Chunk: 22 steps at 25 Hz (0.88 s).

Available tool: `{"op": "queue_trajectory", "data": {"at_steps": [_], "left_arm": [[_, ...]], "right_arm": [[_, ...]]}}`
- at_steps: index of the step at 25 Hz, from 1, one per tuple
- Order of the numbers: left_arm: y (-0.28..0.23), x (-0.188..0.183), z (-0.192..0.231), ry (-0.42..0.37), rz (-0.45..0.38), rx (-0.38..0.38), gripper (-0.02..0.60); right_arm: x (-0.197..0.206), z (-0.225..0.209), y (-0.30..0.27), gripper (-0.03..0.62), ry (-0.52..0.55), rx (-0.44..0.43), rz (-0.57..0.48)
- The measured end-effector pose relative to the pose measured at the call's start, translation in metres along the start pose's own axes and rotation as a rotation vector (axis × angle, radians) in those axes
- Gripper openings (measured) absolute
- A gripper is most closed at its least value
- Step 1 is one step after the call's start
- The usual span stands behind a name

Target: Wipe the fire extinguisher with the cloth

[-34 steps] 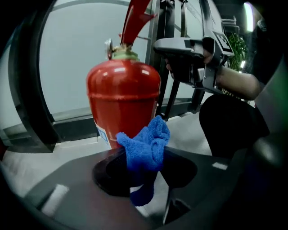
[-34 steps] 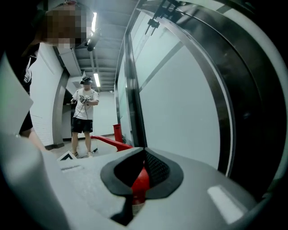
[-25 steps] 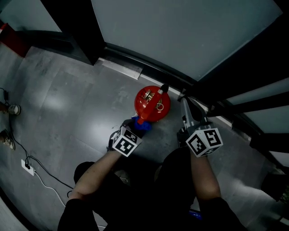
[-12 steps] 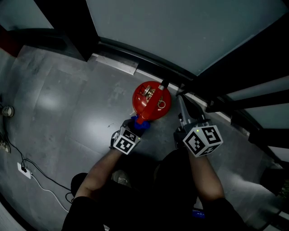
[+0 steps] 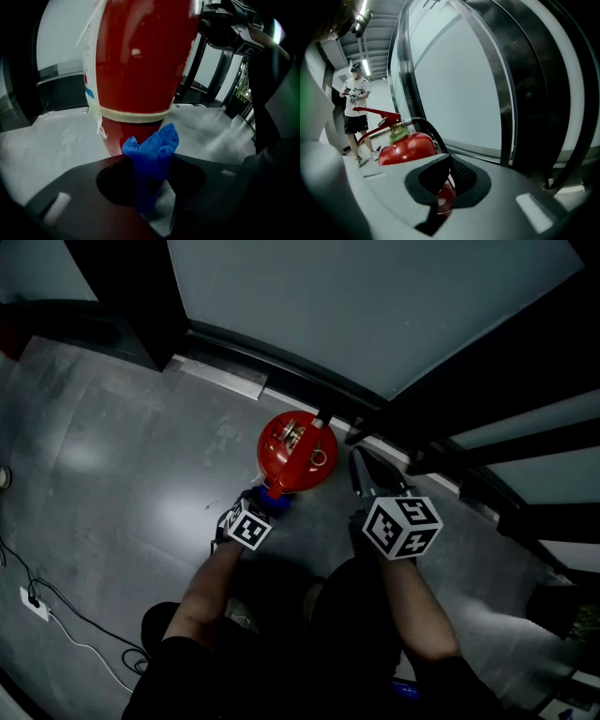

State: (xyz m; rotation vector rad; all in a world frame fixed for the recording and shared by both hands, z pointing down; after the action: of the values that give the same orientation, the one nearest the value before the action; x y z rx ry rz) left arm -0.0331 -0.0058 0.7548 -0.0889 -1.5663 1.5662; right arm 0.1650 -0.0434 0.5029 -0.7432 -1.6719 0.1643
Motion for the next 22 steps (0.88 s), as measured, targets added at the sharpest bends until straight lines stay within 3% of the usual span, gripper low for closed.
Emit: {"op": "queue_trajectory", "data": {"at_steps": [5,9,11,14,19,22], "left_arm": [[-0.018,0.008,0.003,0.023,0.077,-0.010,0.175],[0.007,0.009,0.009,-0.040,0.152,0.086,0.173],[0.037,0.005,0.020,-0.037,0.134,0.126,0.173],[0.102,-0.015,0.038,0.078,-0.024,0.154,0.173],[0.232,-0.060,0.053,0.291,-0.371,0.075,0.172],[0.281,-0.079,0.051,0.409,-0.611,0.137,0.172]], "right_arm": [[0.001,0.002,0.006,0.005,0.056,-0.016,0.005],[-0.001,-0.010,0.004,0.005,0.056,0.013,-0.008],[-0.004,-0.019,0.003,0.005,0.010,0.058,-0.025],[-0.007,-0.027,-0.002,0.005,-0.047,0.098,-0.043],[-0.008,-0.028,-0.017,0.005,-0.062,0.129,-0.029],[-0.009,-0.022,-0.022,0.005,-0.056,0.114,-0.018]]}}
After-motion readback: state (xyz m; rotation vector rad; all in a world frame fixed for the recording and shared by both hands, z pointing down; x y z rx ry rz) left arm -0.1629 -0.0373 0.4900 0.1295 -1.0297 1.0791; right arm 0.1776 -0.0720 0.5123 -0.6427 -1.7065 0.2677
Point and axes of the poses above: the fingertips, and each gripper's own axes: y backward along the fingers, z to its left, x out of its underside, the point moved 8 cm from there along y, backward along the fingers, and after that the axes turned 4 degrees about z, right-handed, at the moved point
